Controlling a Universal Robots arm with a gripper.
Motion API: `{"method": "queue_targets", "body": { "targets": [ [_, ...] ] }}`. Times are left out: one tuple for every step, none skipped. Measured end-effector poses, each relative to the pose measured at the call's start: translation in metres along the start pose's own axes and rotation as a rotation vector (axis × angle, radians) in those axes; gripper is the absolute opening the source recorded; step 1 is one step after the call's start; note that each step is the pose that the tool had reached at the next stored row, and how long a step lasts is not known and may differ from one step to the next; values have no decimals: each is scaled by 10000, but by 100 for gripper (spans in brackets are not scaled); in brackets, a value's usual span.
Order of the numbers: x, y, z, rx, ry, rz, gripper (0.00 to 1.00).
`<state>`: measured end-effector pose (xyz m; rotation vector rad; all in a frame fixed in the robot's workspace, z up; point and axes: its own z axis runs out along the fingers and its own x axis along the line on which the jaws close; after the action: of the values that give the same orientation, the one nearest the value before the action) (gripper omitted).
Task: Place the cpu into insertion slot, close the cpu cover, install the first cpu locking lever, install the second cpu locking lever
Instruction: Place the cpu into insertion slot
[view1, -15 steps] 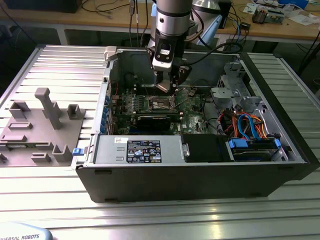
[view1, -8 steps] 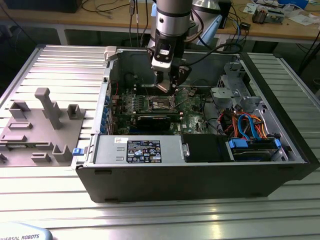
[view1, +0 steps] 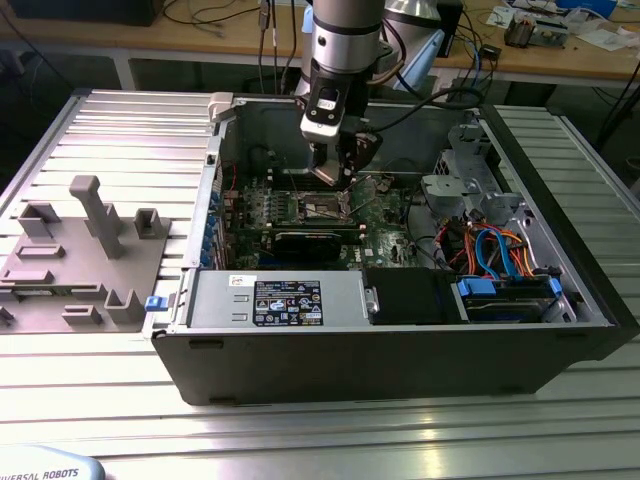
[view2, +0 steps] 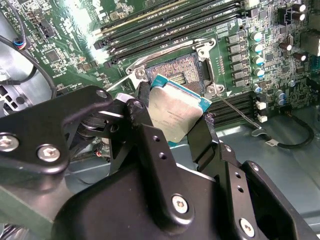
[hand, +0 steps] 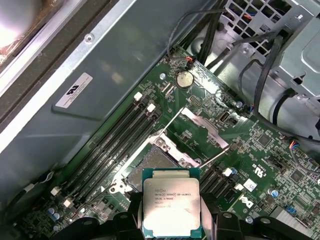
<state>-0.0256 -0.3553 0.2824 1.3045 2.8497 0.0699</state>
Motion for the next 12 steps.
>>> {"method": "queue_targets", "body": {
  "targets": [
    [0,0,1,0,-1,21,54],
    [0,0,1,-1,-2,40,54],
    [0,0,2,-1,-2,64,54],
    [0,0,3,-1,-3,80,54],
    [0,0,3,-1,-4,95,54],
    [0,0,4,-1,-5,106,54],
    [0,0,4,-2,-5,116,54],
    [0,0,5,-2,-6,127,54],
    [0,0,5,-2,-6,141,54],
    [0,0,7,-3,-6,158,54],
    [0,0,7,-3,-7,174,54],
    [0,-1,8,-3,-8,189,54]
  ]
}}
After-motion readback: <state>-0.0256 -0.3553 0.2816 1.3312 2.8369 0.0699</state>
